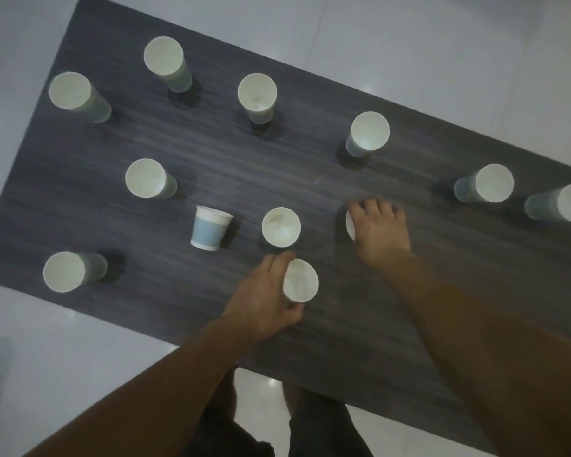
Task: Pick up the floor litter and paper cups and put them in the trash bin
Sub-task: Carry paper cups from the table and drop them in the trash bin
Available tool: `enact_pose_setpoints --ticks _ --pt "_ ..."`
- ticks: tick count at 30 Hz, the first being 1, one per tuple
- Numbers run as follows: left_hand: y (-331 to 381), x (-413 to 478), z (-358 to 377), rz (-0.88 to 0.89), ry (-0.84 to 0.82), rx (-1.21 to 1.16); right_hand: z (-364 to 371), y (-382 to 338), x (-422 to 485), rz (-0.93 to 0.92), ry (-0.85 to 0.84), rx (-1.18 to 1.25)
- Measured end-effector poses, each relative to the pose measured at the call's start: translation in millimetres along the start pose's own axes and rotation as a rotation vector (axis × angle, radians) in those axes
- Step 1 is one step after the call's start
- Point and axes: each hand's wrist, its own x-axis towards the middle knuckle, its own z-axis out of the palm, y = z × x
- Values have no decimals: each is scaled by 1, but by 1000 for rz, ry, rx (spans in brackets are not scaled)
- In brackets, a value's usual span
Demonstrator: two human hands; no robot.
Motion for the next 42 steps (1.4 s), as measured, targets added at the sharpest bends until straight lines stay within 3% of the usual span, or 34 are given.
enact_pose_setpoints --ticks 6,10,18,25,35,42 --pt "18 -14 -13 17 -20 22 6 -19 -57 140 -2 550" --pt "37 -26 -35 30 5 40 -16 -31 -98 186 52 773" --pt "83 -75 -84 233 -35 197 -68 -54 -220 365 239 937" --pt "123 -155 -98 482 -101 268 -68 -87 -363 560 398 974" --pt "230 -256 -28 817 -278 455 -16 -78 -545 918 603 1051" --pt "329 -357 108 1027 -396 511 62 -35 -702 1171 748 1080"
